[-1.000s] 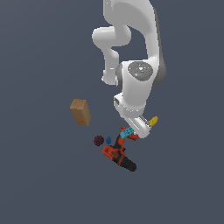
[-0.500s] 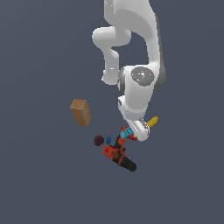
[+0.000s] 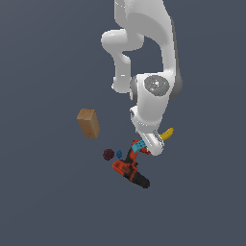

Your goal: Pick up a designated object from a clutter of objects.

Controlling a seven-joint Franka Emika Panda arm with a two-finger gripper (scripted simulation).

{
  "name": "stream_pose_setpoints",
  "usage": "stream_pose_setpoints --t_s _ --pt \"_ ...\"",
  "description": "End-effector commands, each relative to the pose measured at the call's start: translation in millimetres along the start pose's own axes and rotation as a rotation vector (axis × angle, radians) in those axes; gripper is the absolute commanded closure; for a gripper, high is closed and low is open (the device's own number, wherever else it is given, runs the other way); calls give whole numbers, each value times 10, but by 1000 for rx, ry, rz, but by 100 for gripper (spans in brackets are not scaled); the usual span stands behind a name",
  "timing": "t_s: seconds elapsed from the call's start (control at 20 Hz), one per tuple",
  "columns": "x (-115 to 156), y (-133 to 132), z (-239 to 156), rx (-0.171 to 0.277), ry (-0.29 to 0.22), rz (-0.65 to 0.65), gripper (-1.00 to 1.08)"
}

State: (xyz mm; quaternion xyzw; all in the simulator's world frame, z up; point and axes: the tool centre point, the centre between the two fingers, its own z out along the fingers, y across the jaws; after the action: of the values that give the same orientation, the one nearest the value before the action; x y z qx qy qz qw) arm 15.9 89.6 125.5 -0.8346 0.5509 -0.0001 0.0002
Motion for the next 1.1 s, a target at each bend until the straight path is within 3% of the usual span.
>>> stream_pose_setpoints --t_s 0.0,0.65,0.7,1.05 --pt "0 4 57 -1 0 1 -92" --pt "-3 3 479 0 0 4 -92" --pt "-3 3 479 0 0 4 108" --pt "-3 3 479 0 0 4 108"
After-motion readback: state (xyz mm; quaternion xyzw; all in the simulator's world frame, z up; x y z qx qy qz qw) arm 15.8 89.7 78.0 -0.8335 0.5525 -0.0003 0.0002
